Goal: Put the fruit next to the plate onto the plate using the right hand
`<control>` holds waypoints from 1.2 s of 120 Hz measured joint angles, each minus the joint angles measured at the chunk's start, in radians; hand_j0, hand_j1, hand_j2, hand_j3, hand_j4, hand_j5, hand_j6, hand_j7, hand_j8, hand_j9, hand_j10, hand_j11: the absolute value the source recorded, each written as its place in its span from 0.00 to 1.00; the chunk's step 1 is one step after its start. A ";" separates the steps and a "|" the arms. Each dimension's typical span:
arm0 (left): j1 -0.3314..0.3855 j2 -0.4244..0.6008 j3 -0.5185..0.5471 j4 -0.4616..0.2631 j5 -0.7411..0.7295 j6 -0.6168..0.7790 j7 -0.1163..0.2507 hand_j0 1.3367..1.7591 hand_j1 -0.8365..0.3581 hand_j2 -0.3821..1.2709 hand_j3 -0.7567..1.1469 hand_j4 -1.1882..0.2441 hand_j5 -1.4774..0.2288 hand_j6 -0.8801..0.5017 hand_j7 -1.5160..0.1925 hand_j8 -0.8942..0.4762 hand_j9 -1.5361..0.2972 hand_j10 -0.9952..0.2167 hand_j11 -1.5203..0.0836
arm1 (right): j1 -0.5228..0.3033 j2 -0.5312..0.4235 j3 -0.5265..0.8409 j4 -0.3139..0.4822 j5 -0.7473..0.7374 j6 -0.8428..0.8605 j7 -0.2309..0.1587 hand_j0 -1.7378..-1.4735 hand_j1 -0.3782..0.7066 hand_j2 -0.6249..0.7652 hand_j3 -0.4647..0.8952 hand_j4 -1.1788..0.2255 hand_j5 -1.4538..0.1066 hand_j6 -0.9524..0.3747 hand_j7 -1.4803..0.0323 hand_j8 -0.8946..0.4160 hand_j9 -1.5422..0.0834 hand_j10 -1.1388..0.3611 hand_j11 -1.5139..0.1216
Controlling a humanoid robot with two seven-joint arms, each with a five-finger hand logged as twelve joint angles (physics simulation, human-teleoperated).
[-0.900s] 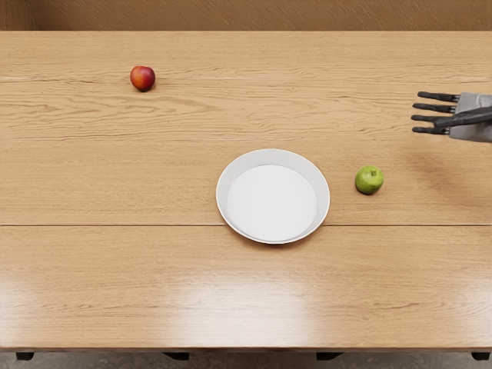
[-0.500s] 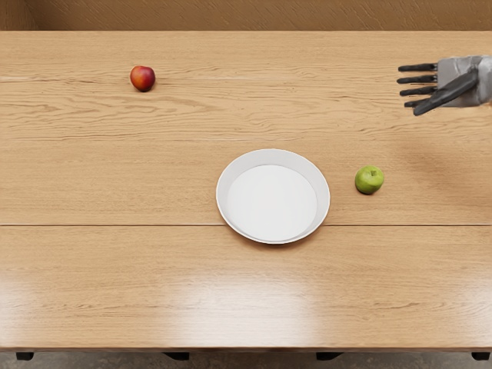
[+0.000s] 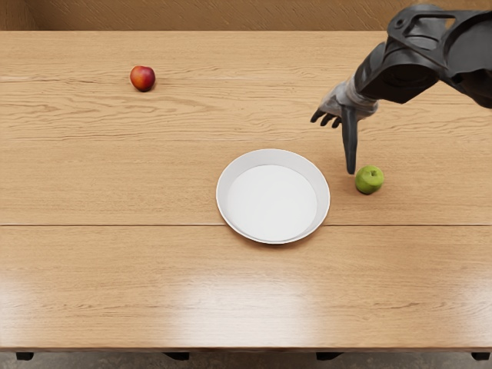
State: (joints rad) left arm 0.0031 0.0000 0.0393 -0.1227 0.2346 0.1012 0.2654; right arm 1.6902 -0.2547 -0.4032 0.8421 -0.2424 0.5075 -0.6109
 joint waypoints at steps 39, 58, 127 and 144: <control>-0.002 0.000 0.000 0.000 0.000 0.000 0.000 0.76 0.98 0.23 0.40 0.82 0.85 0.62 0.88 0.64 0.83 0.81 0.94 | 0.064 -0.156 -0.079 0.525 -0.159 -0.516 0.000 0.30 0.03 0.45 0.34 0.84 0.93 0.72 0.98 0.68 0.95 0.76 0.93; -0.001 0.000 0.000 0.000 0.000 0.000 0.000 0.76 0.98 0.23 0.40 0.82 0.85 0.62 0.88 0.64 0.83 0.81 0.94 | 0.062 -0.214 -0.134 0.656 -0.189 -0.589 0.000 0.30 0.03 0.45 0.34 0.84 0.93 0.72 0.98 0.68 0.95 0.76 0.93; -0.005 0.000 0.002 -0.001 0.000 0.000 0.000 0.76 0.98 0.23 0.40 0.82 0.85 0.62 0.88 0.64 0.83 0.81 0.94 | -0.093 -0.246 -0.217 0.672 -0.389 -0.968 0.000 0.30 0.03 0.45 0.34 0.84 0.93 0.72 0.98 0.68 0.95 0.76 0.93; -0.005 0.000 0.002 -0.002 0.000 0.000 0.000 0.76 0.98 0.23 0.40 0.82 0.85 0.62 0.88 0.64 0.83 0.81 0.94 | -0.111 -0.244 -0.215 0.641 -0.407 -0.982 0.000 0.30 0.04 0.45 0.34 0.83 0.92 0.70 0.96 0.67 0.94 0.75 0.91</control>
State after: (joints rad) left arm -0.0015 0.0000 0.0413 -0.1243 0.2347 0.1012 0.2654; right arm 1.5796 -0.4987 -0.6179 1.4828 -0.6489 -0.4743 -0.6109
